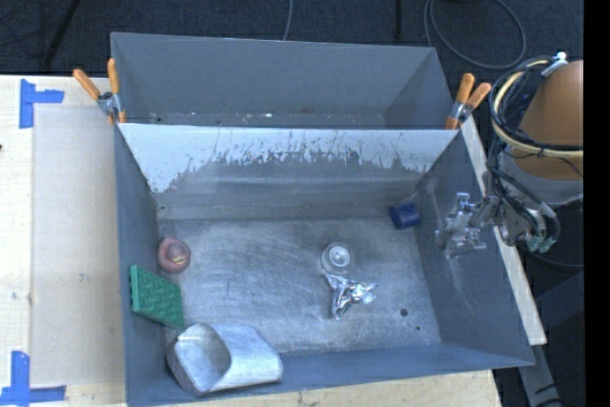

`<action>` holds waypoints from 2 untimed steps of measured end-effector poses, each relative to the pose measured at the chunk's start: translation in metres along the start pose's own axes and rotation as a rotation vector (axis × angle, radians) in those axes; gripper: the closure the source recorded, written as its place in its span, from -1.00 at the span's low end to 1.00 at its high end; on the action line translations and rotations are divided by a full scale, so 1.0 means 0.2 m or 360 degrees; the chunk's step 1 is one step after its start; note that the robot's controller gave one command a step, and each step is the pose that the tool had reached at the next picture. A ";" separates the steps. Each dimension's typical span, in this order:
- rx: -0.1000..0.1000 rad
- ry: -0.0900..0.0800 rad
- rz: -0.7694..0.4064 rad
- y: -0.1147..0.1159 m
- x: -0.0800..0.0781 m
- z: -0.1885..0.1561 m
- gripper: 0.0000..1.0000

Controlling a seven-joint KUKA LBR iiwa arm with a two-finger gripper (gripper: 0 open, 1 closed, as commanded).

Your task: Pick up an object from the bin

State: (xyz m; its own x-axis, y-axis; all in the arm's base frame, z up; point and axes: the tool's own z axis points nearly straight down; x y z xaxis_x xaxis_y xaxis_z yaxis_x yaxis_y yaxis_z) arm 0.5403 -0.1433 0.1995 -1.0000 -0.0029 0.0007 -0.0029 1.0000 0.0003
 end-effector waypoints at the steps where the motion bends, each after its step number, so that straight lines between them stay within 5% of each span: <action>1: 0.0000 0.0000 -0.0003 0.00 0.00 0.00 -1.00; 2: -0.0006 0.0012 -0.0121 0.15 -0.02 0.55 -1.00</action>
Offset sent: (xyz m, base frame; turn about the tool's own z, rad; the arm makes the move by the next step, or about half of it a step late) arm 0.0000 0.0000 0.0000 0.0000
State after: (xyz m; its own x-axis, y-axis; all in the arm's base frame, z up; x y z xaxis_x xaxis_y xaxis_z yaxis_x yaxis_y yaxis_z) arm 0.5447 -0.1133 0.0890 -0.9969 -0.0787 0.0081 -0.0787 0.9969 0.0042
